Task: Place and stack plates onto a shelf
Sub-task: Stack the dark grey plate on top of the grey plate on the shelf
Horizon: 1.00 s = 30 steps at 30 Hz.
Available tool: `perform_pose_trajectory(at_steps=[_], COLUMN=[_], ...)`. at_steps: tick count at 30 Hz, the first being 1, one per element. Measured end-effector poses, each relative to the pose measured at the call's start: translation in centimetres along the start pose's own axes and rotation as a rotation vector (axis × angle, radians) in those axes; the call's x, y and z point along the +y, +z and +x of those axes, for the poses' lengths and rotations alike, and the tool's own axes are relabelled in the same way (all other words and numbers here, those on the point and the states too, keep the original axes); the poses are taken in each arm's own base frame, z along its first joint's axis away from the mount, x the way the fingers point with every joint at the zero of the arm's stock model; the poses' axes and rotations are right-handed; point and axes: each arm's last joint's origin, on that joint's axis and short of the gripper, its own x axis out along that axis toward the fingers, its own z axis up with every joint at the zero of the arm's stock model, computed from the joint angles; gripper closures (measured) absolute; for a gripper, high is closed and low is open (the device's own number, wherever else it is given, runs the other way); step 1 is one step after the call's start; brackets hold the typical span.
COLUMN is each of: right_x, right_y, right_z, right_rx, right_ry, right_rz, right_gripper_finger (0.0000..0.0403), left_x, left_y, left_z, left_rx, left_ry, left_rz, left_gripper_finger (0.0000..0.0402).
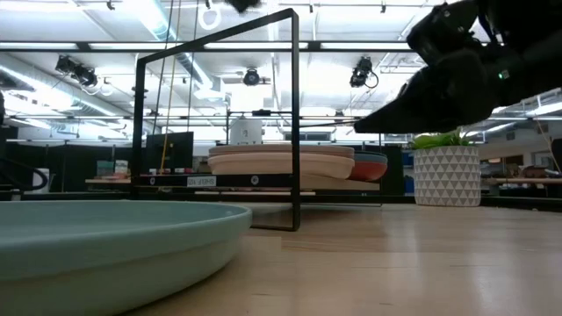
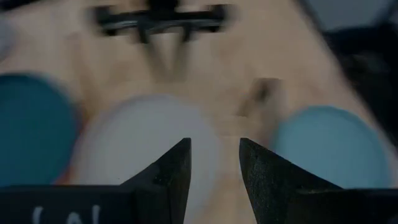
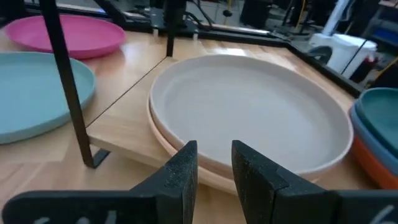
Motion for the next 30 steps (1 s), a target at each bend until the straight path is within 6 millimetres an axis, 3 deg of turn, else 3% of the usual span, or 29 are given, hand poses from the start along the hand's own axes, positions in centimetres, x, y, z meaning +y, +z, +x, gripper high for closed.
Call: perform_pose_trajectory(at_steps=[5, 8, 12, 17, 22, 30], right_x=[0.1, 0.1, -0.1, -0.5, -0.9, -0.9], right_y=[0.8, 1.3, 1.5, 1.5, 1.6, 2.0], right_z=[-1.0, -1.8, -2.7, -3.6, -4.2, -4.3], right_rx=[-0.020, -0.009, 0.028, 0.059, 0.068, 0.048], right_ry=[-0.021, -0.001, -0.044, -0.142, -0.236, -0.235], right_rz=[-0.042, -0.064, -0.109, -0.142, -0.164, -0.140], right_gripper_finger=[0.0298, 0.0298, 0.0298, 0.0298, 0.0298, 0.0298], left_x=[-6.0, -9.3, -13.3, -17.3, -20.7, -25.8], left_y=[1.0, 1.3, 0.8, -0.3, -1.6, -3.7], left_z=[0.0, 0.8, 3.3, 7.3, 10.7, 13.9], left_rx=[-0.005, 0.021, 0.129, 0.275, 0.380, 0.425], left_ry=[-0.111, -0.130, -0.104, -0.090, -0.128, -0.123], left_rz=[0.076, 0.013, -0.127, -0.290, -0.334, -0.334], left_gripper_finger=[0.0260, 0.0260, 0.0260, 0.0260, 0.0260, 0.0260])
